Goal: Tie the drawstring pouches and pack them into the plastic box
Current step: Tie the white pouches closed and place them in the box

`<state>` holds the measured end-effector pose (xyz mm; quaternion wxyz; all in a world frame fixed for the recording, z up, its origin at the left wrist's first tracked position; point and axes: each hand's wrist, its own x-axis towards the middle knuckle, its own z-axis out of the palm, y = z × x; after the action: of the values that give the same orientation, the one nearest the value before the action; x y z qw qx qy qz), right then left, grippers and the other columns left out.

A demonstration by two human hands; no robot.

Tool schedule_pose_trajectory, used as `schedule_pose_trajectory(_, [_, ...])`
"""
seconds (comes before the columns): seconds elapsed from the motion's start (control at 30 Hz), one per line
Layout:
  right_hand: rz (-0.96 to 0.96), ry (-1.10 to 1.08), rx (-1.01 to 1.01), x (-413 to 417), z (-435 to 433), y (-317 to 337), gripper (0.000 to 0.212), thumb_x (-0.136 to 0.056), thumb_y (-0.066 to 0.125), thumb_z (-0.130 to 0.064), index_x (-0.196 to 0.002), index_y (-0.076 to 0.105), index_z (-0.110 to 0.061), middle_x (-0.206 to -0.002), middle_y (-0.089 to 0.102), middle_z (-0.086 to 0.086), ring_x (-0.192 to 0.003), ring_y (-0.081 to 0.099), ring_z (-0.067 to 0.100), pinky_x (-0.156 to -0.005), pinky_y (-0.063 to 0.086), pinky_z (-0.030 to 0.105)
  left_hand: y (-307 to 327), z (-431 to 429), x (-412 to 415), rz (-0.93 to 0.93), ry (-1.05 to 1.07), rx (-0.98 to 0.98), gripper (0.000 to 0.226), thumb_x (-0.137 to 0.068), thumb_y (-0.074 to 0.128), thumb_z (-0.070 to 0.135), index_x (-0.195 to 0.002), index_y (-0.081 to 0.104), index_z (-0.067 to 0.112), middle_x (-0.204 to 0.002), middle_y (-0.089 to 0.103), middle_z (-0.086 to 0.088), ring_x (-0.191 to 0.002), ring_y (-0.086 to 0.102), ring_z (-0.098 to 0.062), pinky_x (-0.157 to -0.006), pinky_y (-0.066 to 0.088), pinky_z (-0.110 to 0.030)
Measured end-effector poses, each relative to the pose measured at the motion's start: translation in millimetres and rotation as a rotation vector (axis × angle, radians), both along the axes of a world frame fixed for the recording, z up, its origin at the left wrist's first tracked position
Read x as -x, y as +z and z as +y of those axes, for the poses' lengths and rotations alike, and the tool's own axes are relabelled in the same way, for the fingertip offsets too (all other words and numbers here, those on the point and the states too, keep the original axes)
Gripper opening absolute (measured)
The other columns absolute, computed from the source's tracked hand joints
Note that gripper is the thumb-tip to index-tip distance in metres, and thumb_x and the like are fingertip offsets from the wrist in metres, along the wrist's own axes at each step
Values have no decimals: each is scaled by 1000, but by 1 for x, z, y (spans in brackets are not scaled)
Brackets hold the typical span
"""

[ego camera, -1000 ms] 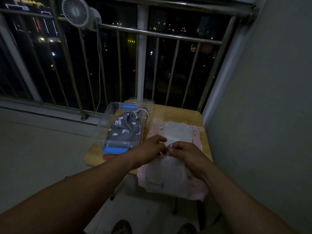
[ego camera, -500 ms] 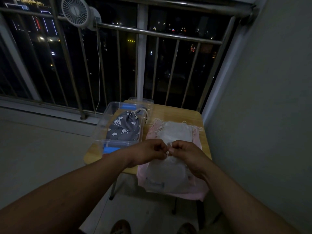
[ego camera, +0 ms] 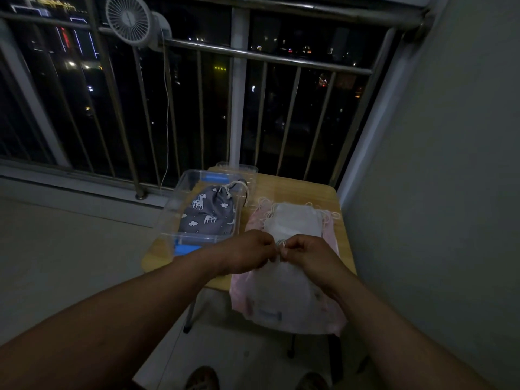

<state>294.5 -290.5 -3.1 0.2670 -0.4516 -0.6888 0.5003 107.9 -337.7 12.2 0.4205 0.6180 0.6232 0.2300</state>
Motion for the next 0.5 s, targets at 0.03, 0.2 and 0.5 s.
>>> schedule_pose_trajectory(0.03, [9, -17, -4, 3, 0, 0, 7, -93, 72, -12, -92, 78, -14, -93, 77, 1, -85, 68, 6, -74, 52, 14, -2, 0, -1, -77, 26, 44, 20, -102, 55, 22, -90, 66, 10, -74, 61, -5, -67, 55, -16, -63, 46, -28])
schedule_pose_trajectory(0.2, [24, -29, 0, 3, 1, 3, 7, -93, 73, -11, -90, 78, -14, -91, 78, 0, -80, 69, 3, -74, 53, 15, -10, 3, 0, -291, 136, 127, 22, -101, 60, 19, -101, 72, 1, -75, 67, -6, -68, 59, -16, -65, 49, -27])
schedule_pose_trajectory(0.5, [19, -17, -4, -1, 4, 2, 9, -92, 74, -11, -89, 80, -16, -91, 79, 1, -85, 71, 10, -82, 55, 27, -13, 12, 0, -237, 142, 61, 2, -87, 77, 15, -86, 79, 14, -77, 69, 0, -72, 56, -11, -62, 47, -19])
